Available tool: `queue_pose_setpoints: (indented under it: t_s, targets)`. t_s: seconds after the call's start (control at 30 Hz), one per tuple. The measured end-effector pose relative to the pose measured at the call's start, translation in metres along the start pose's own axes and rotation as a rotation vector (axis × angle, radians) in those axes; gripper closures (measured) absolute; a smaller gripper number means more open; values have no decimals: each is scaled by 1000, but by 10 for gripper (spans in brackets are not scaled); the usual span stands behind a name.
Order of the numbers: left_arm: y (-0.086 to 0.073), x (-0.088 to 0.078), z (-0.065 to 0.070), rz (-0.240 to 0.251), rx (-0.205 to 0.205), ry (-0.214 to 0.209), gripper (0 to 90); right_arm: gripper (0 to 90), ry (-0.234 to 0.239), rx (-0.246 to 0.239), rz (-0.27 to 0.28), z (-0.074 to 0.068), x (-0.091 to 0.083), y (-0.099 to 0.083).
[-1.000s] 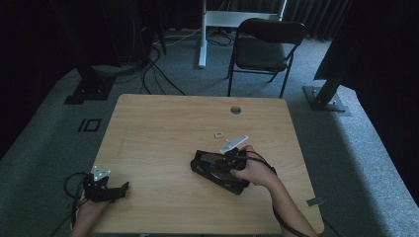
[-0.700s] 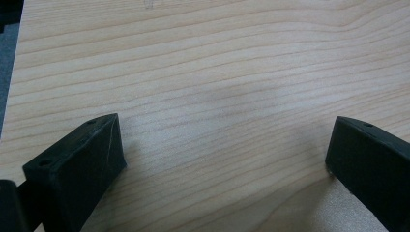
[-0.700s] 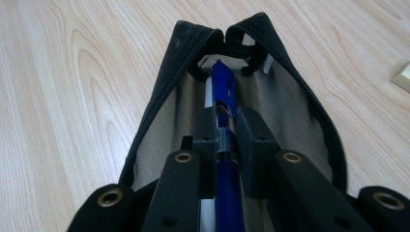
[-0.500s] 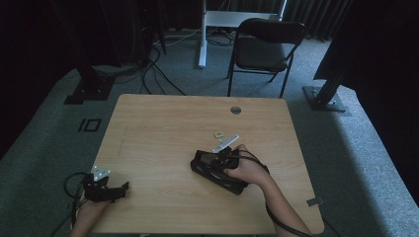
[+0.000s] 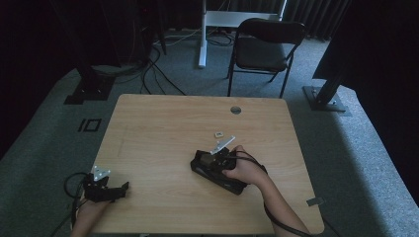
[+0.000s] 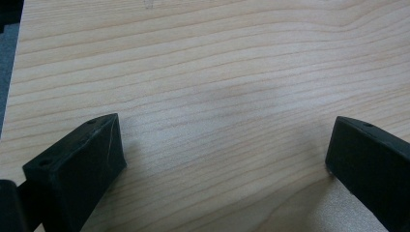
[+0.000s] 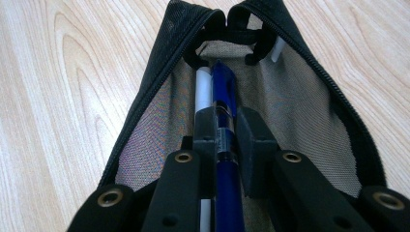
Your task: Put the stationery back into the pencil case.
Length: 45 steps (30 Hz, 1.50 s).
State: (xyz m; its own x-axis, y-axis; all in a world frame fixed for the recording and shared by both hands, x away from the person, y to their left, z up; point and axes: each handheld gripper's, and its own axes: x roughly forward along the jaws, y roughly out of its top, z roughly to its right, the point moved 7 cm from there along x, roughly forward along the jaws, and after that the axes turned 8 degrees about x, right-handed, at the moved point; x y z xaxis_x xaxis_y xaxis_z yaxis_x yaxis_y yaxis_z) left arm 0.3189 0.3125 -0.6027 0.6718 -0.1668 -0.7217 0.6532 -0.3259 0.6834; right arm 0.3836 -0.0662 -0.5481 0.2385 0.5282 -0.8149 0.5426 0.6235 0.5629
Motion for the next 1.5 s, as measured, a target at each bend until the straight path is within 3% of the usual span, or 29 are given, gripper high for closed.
queue_pose_setpoints:
  t_s: [0.47, 0.83, 1.23, 1.4, 1.5]
  targets:
    - [0, 0, 0, 0, 0, 0, 2, 787, -36, -19, -60, 2, 3, -4]
    - [0, 0, 0, 0, 0, 0, 2, 767, -31, -18, -84, 1, 4, -5]
    - [0, 0, 0, 0, 0, 0, 2, 767, -2, -29, -21, -3, -15, 5]
    - [0, 0, 0, 0, 0, 0, 2, 767, 5, -17, 27, -3, -27, 11]
    - [0, 0, 0, 0, 0, 0, 2, 763, 39, -6, 75, -7, -35, 16]
